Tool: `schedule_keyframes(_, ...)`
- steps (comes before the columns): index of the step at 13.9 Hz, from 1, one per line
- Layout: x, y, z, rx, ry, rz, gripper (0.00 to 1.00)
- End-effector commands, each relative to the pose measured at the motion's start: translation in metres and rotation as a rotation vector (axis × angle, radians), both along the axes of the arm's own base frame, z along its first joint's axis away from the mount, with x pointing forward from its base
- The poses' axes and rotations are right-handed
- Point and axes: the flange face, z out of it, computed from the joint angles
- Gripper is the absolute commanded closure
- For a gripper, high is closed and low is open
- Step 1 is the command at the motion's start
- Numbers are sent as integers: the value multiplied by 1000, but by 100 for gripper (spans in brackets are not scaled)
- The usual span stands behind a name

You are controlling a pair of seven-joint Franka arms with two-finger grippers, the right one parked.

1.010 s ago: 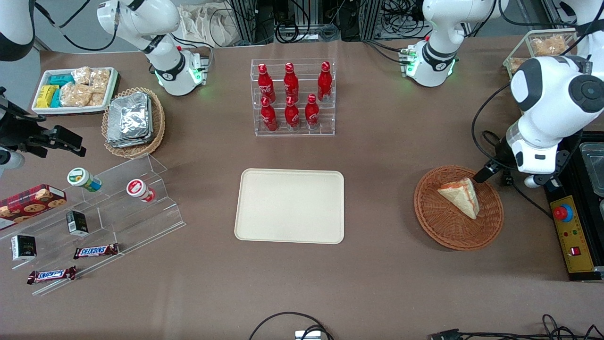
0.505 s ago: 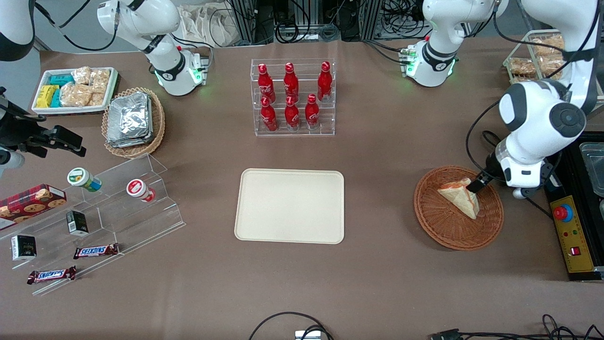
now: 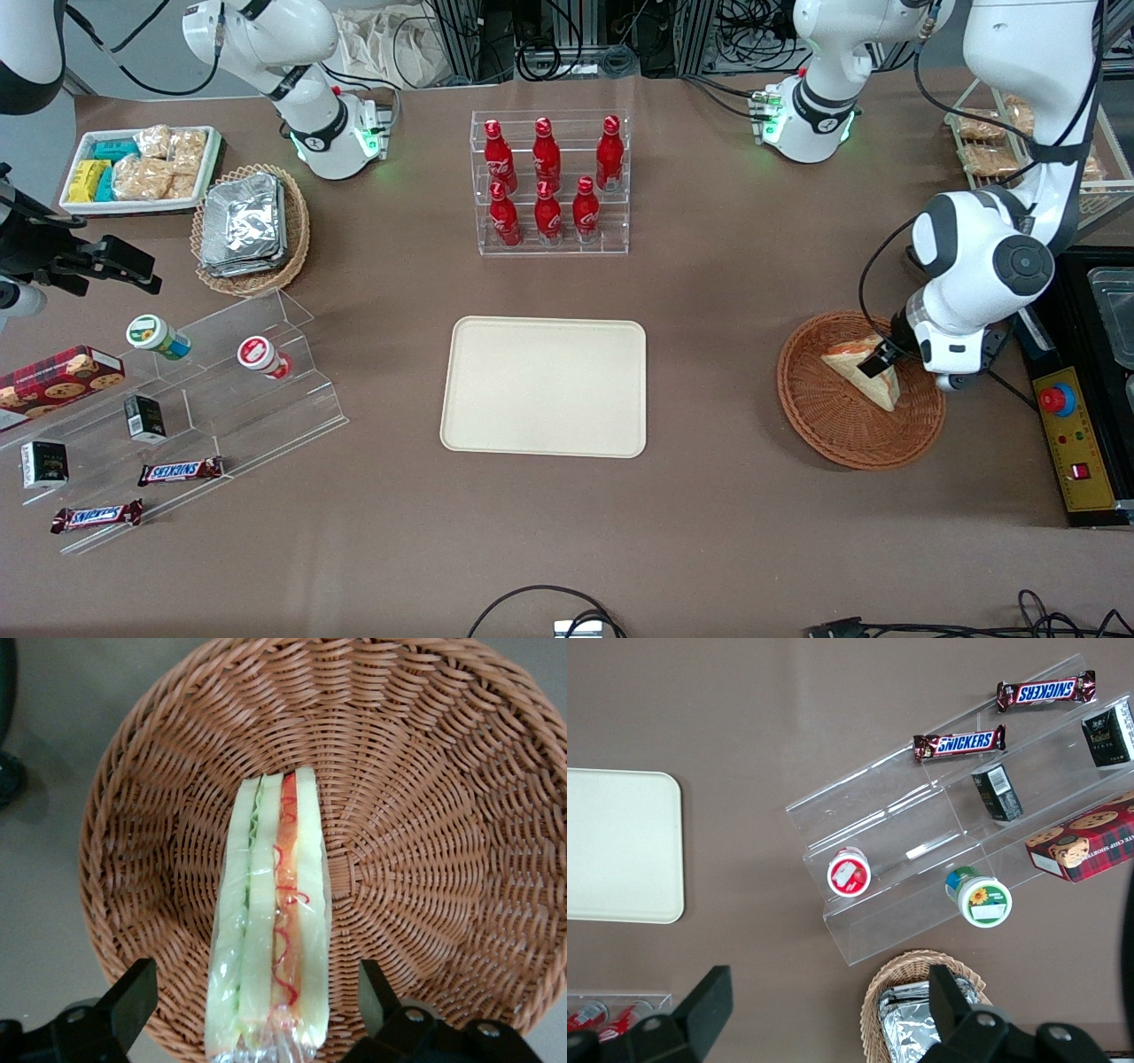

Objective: Place sandwich from basket to tray
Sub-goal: 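Close the left gripper on the sandwich wrapper and lift it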

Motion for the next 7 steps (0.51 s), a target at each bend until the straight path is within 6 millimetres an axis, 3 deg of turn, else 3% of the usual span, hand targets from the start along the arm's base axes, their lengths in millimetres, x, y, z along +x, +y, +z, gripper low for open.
schedule_keyframes(1, -3, -3, -10, -1, -8, 10, 0)
schedule_keyframes(3, -3, -4, -17, -2, -2, 10, 0)
schedule_keyframes(4, -2, -7, -21, -2, -6, 13, 11)
schedule_keyframes(7, 0, -9, -21, -1, -11, 17, 63)
